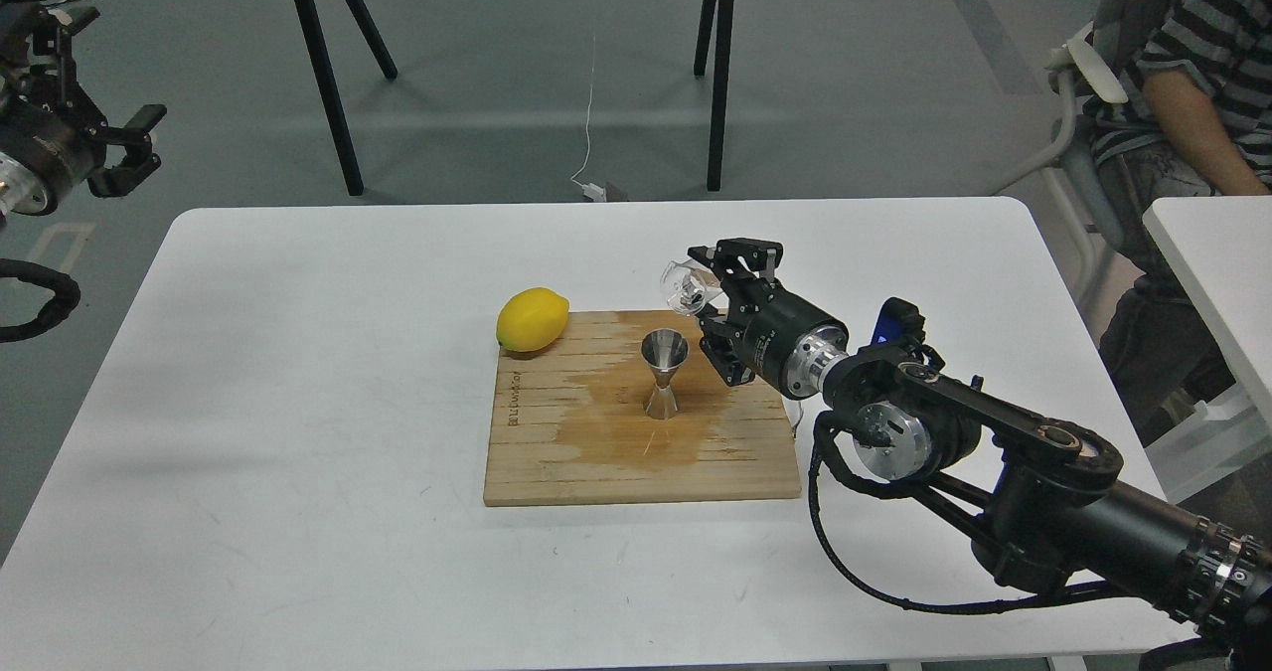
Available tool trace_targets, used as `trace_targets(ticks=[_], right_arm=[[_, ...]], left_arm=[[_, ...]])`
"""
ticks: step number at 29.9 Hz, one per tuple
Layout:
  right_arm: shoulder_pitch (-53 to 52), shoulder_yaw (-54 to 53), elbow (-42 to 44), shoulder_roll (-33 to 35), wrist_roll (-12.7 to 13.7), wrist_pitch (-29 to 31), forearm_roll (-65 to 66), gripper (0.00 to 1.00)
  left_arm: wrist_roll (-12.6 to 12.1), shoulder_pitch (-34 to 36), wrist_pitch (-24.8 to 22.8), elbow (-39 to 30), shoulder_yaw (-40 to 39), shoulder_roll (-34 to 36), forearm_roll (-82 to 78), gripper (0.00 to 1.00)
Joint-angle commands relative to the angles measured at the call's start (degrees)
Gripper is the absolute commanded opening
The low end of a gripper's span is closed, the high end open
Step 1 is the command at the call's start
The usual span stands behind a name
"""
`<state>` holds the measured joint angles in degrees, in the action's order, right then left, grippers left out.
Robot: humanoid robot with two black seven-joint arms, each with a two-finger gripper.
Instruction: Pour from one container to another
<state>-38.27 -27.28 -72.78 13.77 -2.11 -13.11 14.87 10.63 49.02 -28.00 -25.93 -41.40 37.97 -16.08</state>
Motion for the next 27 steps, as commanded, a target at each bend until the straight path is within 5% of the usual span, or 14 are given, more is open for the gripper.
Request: trace_targets(ticks=[1, 27], right_arm=[[-0.49, 0.74, 0.00, 0.12, 0.18, 0.19, -0.01, 0.16], [-7.87, 9.18, -0.26, 2.49, 0.79, 1.16, 0.07, 0.16]], left_arm=[[0.00, 0.02, 0.00, 0.00, 0.00, 0.08, 0.00, 0.99], [0.00, 0.02, 0.00, 0.00, 0.00, 0.26, 0.00, 0.99]])
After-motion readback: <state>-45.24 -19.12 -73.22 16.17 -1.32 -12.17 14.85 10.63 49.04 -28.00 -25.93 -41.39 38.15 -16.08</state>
